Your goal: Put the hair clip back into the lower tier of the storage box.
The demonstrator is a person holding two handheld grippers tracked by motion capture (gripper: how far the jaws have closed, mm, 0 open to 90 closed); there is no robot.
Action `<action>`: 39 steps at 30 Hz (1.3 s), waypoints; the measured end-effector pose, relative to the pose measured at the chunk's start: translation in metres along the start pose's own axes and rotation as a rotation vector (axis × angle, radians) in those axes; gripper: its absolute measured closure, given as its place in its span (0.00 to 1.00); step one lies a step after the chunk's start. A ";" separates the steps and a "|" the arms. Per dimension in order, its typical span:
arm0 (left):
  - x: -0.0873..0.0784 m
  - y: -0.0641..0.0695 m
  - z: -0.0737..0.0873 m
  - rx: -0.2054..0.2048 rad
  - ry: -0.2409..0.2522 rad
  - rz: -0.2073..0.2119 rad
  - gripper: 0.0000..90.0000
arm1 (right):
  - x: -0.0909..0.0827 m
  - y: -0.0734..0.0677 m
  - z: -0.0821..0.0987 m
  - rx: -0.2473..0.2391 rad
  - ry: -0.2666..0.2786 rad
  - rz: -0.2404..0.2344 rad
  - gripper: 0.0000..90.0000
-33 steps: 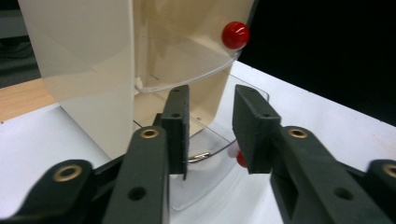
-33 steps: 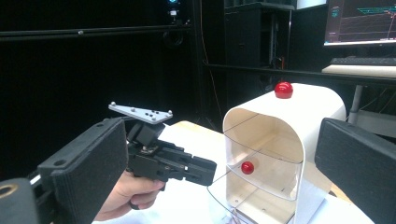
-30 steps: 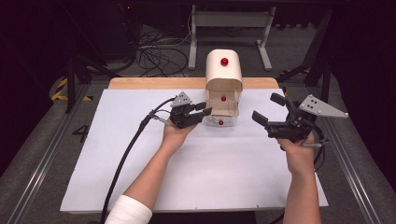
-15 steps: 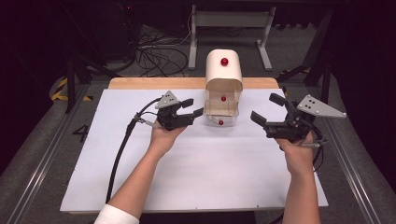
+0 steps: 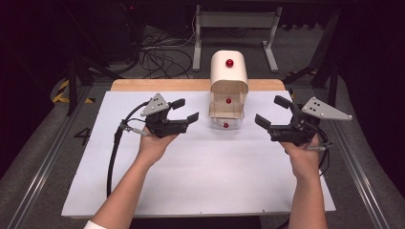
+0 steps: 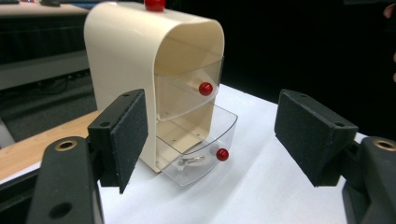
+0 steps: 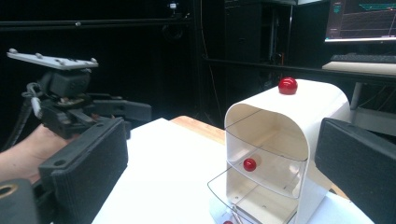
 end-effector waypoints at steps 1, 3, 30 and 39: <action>-0.003 0.001 -0.001 0.006 0.003 -0.003 0.28 | 0.000 0.000 0.000 0.000 -0.001 0.000 0.04; -0.010 0.003 -0.004 0.011 0.004 -0.008 0.27 | 0.001 0.000 0.000 -0.002 -0.003 -0.001 0.04; -0.090 0.011 -0.013 0.061 0.082 -0.048 0.19 | 0.001 0.001 0.004 0.005 -0.010 0.010 0.04; -0.112 0.007 -0.010 0.051 0.107 -0.054 0.18 | 0.004 0.000 0.006 0.006 -0.021 0.006 0.04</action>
Point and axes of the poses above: each handheld gripper's, and its own axes: x roughly forward along the jaws, z roughly out of its underside, y roughly to its right, the point moved 4 cm from there along x, roughly forward along the jaws, and after that the axes turned 12 degrees about -x, right-handed, at the moved point
